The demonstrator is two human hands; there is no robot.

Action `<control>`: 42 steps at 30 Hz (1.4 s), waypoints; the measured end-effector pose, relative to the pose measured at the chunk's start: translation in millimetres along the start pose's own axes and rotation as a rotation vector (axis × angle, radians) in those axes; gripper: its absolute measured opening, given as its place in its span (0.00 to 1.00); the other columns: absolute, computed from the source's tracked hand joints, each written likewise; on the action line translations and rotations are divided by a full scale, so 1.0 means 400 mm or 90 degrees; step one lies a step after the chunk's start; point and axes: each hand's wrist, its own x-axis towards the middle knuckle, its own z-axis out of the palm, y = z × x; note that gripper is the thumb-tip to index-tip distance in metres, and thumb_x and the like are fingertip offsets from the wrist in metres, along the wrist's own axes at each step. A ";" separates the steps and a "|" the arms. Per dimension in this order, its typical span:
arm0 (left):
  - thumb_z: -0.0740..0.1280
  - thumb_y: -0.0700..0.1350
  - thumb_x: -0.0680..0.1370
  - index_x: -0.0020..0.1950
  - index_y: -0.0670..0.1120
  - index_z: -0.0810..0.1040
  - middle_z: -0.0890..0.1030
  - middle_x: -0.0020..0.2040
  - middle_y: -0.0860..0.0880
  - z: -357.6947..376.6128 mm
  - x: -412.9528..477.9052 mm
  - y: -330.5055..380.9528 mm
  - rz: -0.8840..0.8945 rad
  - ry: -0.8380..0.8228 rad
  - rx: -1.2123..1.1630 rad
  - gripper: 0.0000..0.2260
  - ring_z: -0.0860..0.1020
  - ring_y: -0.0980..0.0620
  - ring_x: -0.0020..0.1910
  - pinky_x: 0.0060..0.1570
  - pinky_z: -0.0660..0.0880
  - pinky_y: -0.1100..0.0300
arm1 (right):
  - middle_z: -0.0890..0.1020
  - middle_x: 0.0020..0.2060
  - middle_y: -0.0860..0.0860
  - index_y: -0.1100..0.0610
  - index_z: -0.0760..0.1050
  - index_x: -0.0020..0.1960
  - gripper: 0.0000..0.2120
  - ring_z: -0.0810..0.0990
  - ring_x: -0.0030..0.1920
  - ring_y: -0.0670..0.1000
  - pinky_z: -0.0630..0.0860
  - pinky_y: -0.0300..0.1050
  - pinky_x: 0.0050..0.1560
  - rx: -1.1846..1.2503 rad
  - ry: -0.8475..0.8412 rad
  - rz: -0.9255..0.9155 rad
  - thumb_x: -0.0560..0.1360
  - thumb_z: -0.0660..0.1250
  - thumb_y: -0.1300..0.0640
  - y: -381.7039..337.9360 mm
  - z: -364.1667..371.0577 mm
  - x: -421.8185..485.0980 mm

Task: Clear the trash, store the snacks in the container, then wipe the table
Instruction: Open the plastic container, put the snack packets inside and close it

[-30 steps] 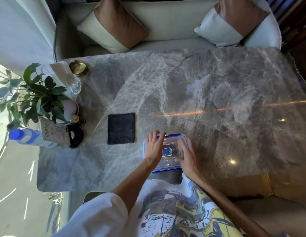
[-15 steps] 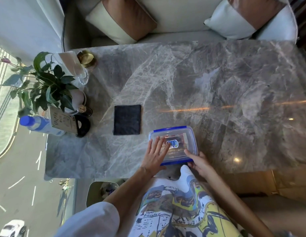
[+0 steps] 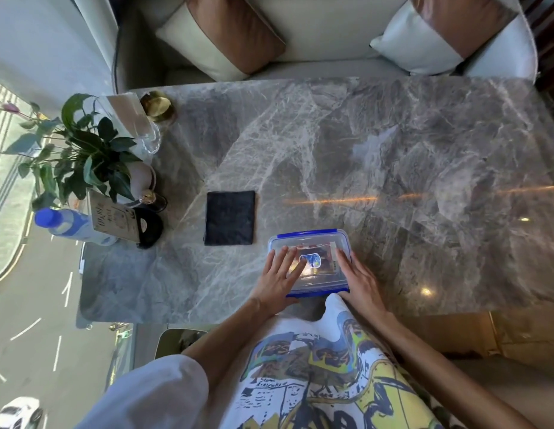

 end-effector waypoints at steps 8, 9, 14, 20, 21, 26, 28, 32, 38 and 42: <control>0.61 0.62 0.77 0.80 0.50 0.48 0.49 0.81 0.43 -0.021 0.005 -0.011 -0.002 0.059 -0.009 0.37 0.48 0.41 0.80 0.78 0.45 0.43 | 0.53 0.78 0.46 0.46 0.45 0.78 0.46 0.45 0.78 0.50 0.61 0.54 0.76 0.009 -0.035 -0.069 0.72 0.72 0.55 0.004 -0.006 0.009; 0.60 0.61 0.78 0.80 0.50 0.52 0.52 0.80 0.44 -0.024 0.000 -0.012 -0.018 0.103 -0.073 0.35 0.50 0.41 0.80 0.79 0.48 0.44 | 0.51 0.78 0.44 0.45 0.46 0.78 0.44 0.44 0.78 0.48 0.58 0.53 0.78 0.063 -0.046 -0.071 0.73 0.71 0.55 0.007 -0.011 0.008; 0.56 0.63 0.78 0.79 0.44 0.52 0.55 0.79 0.42 -0.036 -0.021 -0.005 -0.354 0.202 -0.562 0.37 0.55 0.43 0.78 0.76 0.57 0.43 | 0.53 0.79 0.49 0.48 0.51 0.79 0.37 0.50 0.77 0.45 0.54 0.49 0.76 0.406 -0.006 0.138 0.77 0.67 0.51 0.010 -0.054 0.027; 0.64 0.46 0.81 0.70 0.37 0.68 0.78 0.62 0.34 -0.050 -0.006 0.015 -0.528 0.108 -0.970 0.21 0.78 0.44 0.53 0.53 0.76 0.50 | 0.68 0.74 0.57 0.55 0.51 0.79 0.34 0.72 0.69 0.56 0.67 0.53 0.69 0.751 -0.171 0.369 0.79 0.64 0.55 0.005 -0.092 0.073; 0.65 0.44 0.80 0.68 0.36 0.70 0.78 0.60 0.33 -0.048 -0.002 0.023 -0.557 0.125 -0.979 0.19 0.77 0.44 0.50 0.49 0.74 0.50 | 0.72 0.71 0.58 0.56 0.54 0.78 0.31 0.76 0.64 0.55 0.71 0.52 0.65 0.741 -0.188 0.370 0.79 0.64 0.58 0.007 -0.088 0.074; 0.63 0.41 0.81 0.64 0.36 0.71 0.77 0.48 0.41 -0.062 -0.003 0.077 -0.642 0.182 -1.036 0.14 0.76 0.48 0.40 0.36 0.76 0.56 | 0.76 0.67 0.58 0.55 0.58 0.77 0.28 0.79 0.61 0.56 0.77 0.54 0.61 0.728 -0.210 0.371 0.79 0.63 0.62 0.034 -0.070 0.081; 0.63 0.44 0.81 0.67 0.40 0.68 0.74 0.53 0.43 -0.058 -0.012 0.105 -0.690 0.169 -1.068 0.16 0.76 0.45 0.49 0.41 0.77 0.51 | 0.78 0.65 0.57 0.54 0.61 0.76 0.27 0.80 0.57 0.54 0.80 0.48 0.53 0.715 -0.242 0.347 0.79 0.63 0.61 0.048 -0.073 0.091; 0.64 0.43 0.81 0.68 0.40 0.68 0.74 0.56 0.43 -0.032 -0.035 0.157 -0.750 0.208 -1.124 0.17 0.77 0.43 0.51 0.45 0.79 0.43 | 0.82 0.57 0.52 0.51 0.63 0.75 0.26 0.81 0.53 0.53 0.79 0.51 0.51 0.678 -0.306 0.322 0.79 0.64 0.61 0.067 -0.087 0.112; 0.66 0.44 0.80 0.66 0.43 0.71 0.79 0.46 0.48 0.014 -0.114 0.244 -0.813 0.359 -1.230 0.15 0.81 0.49 0.43 0.34 0.82 0.54 | 0.82 0.53 0.48 0.50 0.65 0.74 0.24 0.82 0.49 0.49 0.81 0.50 0.47 0.568 -0.351 0.233 0.79 0.63 0.61 0.024 -0.089 0.128; 0.67 0.45 0.79 0.67 0.42 0.73 0.81 0.57 0.40 0.053 -0.219 0.260 -0.853 0.481 -1.287 0.18 0.82 0.42 0.53 0.53 0.80 0.38 | 0.82 0.55 0.47 0.49 0.63 0.75 0.27 0.83 0.50 0.49 0.81 0.46 0.42 0.499 -0.410 0.137 0.78 0.65 0.61 -0.070 -0.074 0.119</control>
